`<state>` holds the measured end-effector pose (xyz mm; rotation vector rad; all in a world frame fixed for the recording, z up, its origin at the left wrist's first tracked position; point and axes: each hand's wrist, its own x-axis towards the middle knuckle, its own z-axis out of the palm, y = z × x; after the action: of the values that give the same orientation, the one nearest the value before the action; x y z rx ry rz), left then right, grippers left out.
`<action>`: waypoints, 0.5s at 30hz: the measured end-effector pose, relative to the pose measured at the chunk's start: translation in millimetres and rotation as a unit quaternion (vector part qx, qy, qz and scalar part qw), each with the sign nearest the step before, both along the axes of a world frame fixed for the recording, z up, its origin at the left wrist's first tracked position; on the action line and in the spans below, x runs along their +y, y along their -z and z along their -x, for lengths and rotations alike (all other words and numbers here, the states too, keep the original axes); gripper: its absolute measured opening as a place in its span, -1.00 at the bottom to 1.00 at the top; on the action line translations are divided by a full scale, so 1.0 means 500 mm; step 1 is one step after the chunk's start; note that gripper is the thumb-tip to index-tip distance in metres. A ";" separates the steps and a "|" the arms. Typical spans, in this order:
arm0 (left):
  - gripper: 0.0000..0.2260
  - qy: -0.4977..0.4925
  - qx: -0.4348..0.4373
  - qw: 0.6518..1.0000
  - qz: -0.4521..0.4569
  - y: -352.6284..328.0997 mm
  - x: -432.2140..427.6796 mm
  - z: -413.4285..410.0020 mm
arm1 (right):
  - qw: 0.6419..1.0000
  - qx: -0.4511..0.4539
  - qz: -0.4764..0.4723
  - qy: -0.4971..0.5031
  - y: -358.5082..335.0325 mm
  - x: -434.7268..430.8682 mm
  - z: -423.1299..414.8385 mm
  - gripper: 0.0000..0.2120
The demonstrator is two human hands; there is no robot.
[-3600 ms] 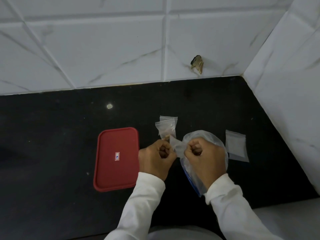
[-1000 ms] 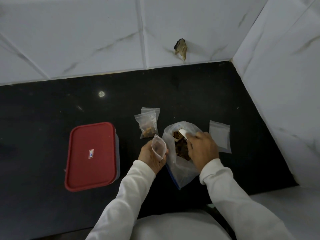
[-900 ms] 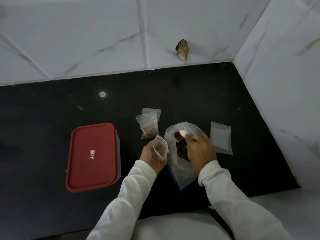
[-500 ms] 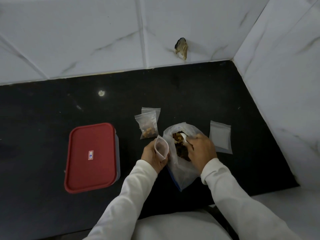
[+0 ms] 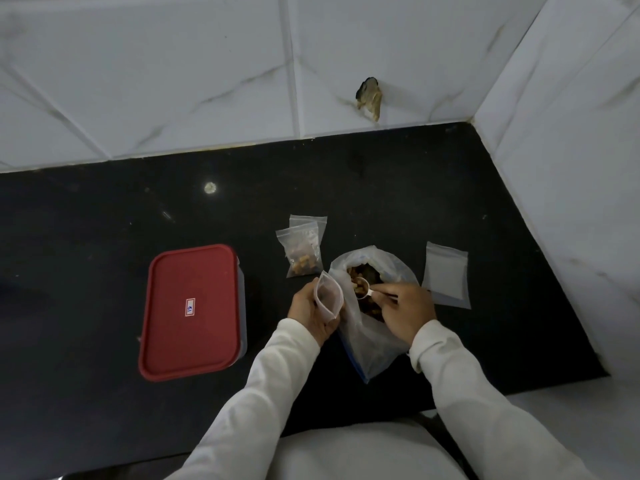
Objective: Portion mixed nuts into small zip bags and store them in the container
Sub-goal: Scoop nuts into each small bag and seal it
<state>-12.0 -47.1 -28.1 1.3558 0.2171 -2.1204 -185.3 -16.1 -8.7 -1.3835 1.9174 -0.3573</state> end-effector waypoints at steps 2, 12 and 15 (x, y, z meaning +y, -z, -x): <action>-0.76 0.003 0.004 1.000 0.006 -0.001 0.003 -0.002 | 0.999 -0.028 -0.010 0.036 -0.007 0.007 0.008 -0.80; -0.76 -0.004 -0.015 1.000 0.016 -0.006 0.014 -0.010 | 0.968 -0.202 -0.022 0.150 -0.055 0.052 0.045 -0.81; -0.78 -0.002 0.003 1.000 0.004 -0.009 0.018 -0.015 | 0.968 -0.203 0.004 0.145 -0.079 0.060 0.051 -0.82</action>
<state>-4.5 -37.9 -23.8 1.3419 0.2132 -2.1200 -210.6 13.9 30.7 -0.9401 1.7669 -0.7323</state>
